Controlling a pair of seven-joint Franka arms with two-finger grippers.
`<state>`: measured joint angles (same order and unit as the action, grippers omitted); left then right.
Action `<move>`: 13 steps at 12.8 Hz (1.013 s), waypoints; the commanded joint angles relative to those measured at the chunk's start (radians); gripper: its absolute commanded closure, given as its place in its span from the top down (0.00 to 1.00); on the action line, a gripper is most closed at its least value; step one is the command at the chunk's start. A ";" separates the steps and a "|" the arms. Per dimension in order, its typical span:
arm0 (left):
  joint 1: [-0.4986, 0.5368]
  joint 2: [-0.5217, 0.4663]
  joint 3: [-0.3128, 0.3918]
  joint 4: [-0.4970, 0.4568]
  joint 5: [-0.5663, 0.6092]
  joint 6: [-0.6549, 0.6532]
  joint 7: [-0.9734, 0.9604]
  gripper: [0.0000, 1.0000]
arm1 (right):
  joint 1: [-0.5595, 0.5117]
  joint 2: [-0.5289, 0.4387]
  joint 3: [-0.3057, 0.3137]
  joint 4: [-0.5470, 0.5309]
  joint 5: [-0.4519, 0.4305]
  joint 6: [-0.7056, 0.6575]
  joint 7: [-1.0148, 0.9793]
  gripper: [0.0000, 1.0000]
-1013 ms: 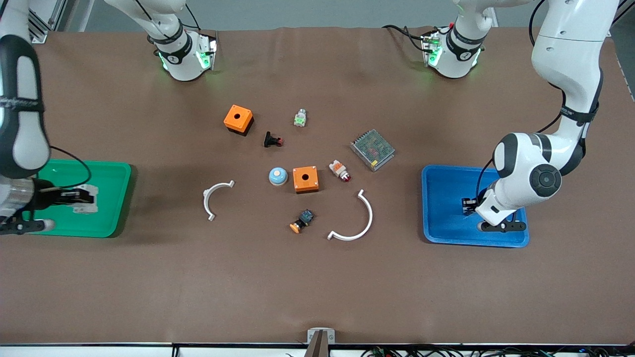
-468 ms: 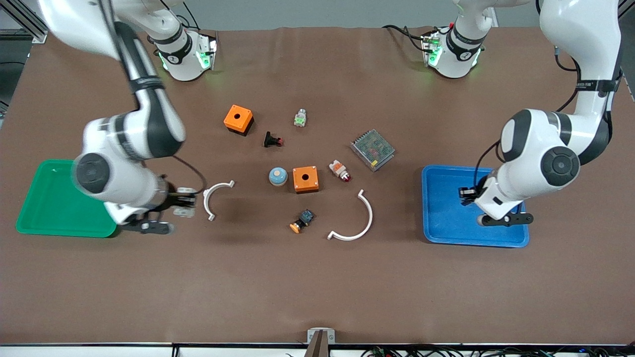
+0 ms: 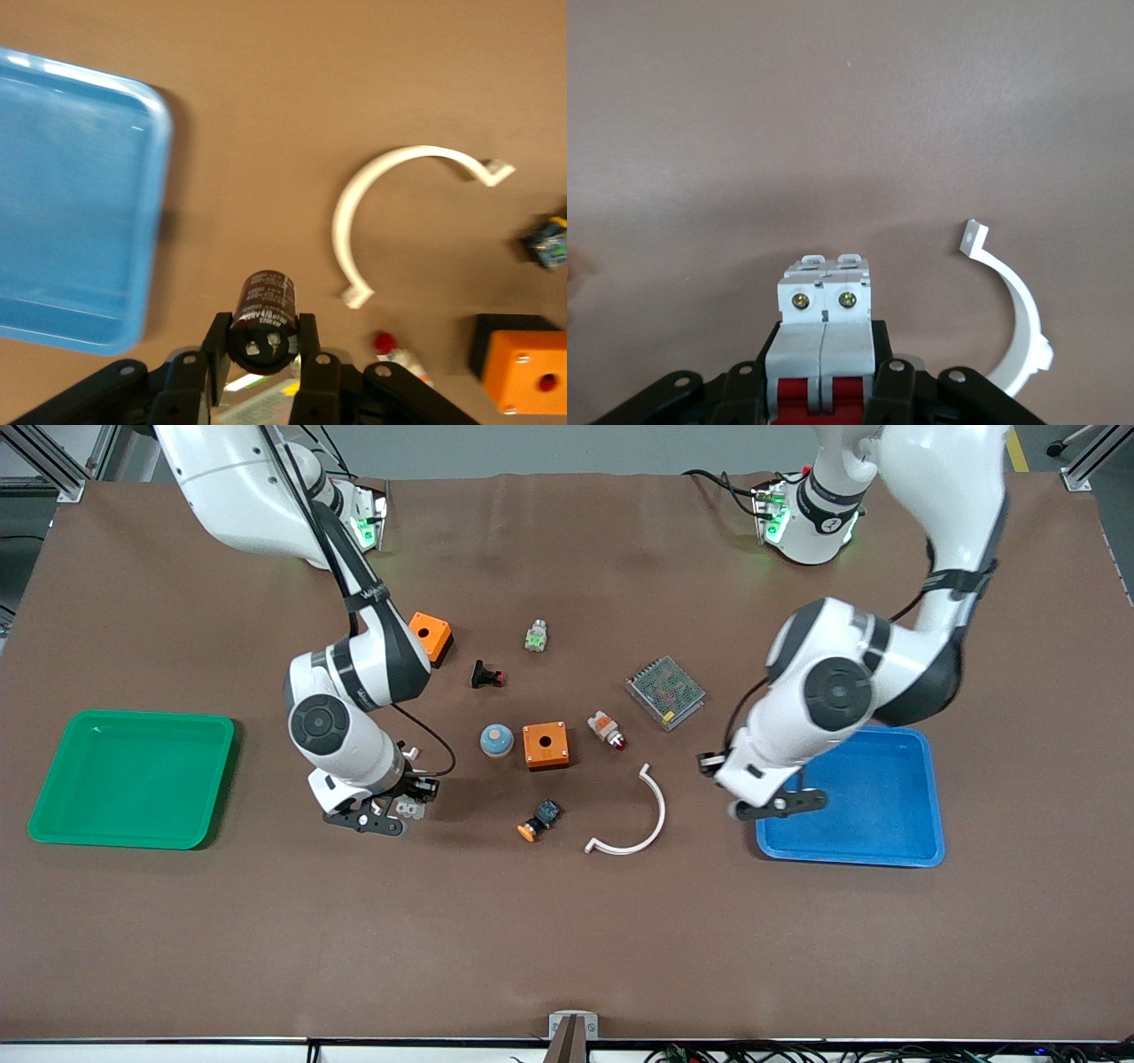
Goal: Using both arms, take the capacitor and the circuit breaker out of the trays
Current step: 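Lift the capacitor with the left gripper while the right gripper carries the breaker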
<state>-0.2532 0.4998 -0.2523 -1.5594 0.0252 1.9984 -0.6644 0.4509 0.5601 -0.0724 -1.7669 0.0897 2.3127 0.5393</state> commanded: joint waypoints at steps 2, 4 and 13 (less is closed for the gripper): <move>-0.095 0.224 0.008 0.244 0.013 -0.012 -0.151 0.18 | 0.032 0.021 -0.009 0.000 0.008 0.027 0.031 0.00; -0.147 0.279 0.022 0.282 0.018 0.026 -0.197 0.18 | 0.052 0.043 -0.004 0.000 0.008 0.056 0.031 0.00; -0.265 0.378 0.123 0.298 0.021 0.117 -0.213 0.18 | 0.032 0.061 -0.006 0.087 0.005 -0.052 0.013 1.00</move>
<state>-0.4823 0.8598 -0.1626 -1.2887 0.0253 2.1177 -0.8586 0.5072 0.6320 -0.0791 -1.7442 0.0908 2.3555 0.5604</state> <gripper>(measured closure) 0.661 0.115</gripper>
